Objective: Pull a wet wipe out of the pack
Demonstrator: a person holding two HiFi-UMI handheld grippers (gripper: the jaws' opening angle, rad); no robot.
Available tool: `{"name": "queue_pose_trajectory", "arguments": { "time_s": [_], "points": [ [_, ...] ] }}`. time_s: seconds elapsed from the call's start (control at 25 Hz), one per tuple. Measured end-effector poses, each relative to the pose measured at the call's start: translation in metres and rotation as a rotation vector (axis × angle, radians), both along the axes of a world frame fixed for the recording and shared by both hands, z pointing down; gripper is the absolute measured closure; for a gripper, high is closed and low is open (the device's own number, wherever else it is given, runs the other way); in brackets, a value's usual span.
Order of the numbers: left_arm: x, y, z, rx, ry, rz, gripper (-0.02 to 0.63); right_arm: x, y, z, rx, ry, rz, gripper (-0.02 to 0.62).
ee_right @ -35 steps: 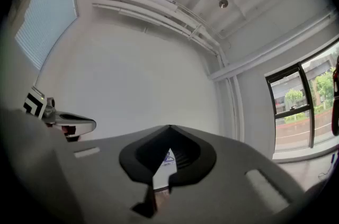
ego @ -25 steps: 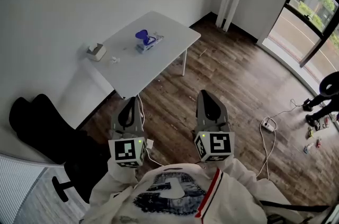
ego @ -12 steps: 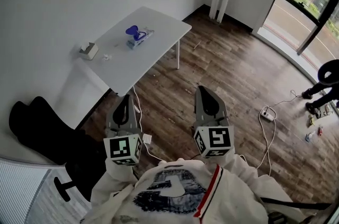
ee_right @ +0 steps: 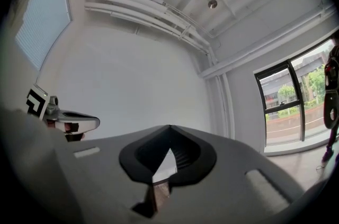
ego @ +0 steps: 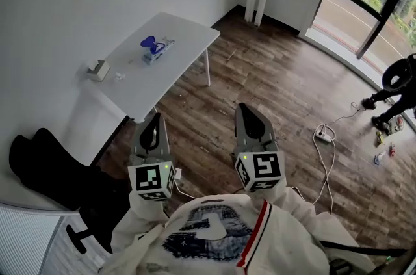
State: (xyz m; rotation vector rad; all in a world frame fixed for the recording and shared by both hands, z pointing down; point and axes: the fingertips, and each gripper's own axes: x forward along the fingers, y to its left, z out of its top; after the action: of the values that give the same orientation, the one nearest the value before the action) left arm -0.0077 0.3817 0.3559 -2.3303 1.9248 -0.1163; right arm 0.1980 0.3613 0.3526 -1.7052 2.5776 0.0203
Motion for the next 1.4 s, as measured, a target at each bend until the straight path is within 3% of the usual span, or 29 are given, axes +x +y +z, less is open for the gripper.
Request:
{"name": "queue_pose_trajectory", "arguments": {
  "time_s": [0.6,1.4],
  "points": [
    [0.000,-0.021,0.021,-0.066,0.000,-0.022,0.603,0.017,-0.032,0.033,-0.084,-0.008,0.004,0.591],
    [-0.011,-0.211,0.053,-0.131,0.027,0.034,0.603,0.002,-0.207,0.056,-0.169,0.029,0.027,0.591]
  ]
}}
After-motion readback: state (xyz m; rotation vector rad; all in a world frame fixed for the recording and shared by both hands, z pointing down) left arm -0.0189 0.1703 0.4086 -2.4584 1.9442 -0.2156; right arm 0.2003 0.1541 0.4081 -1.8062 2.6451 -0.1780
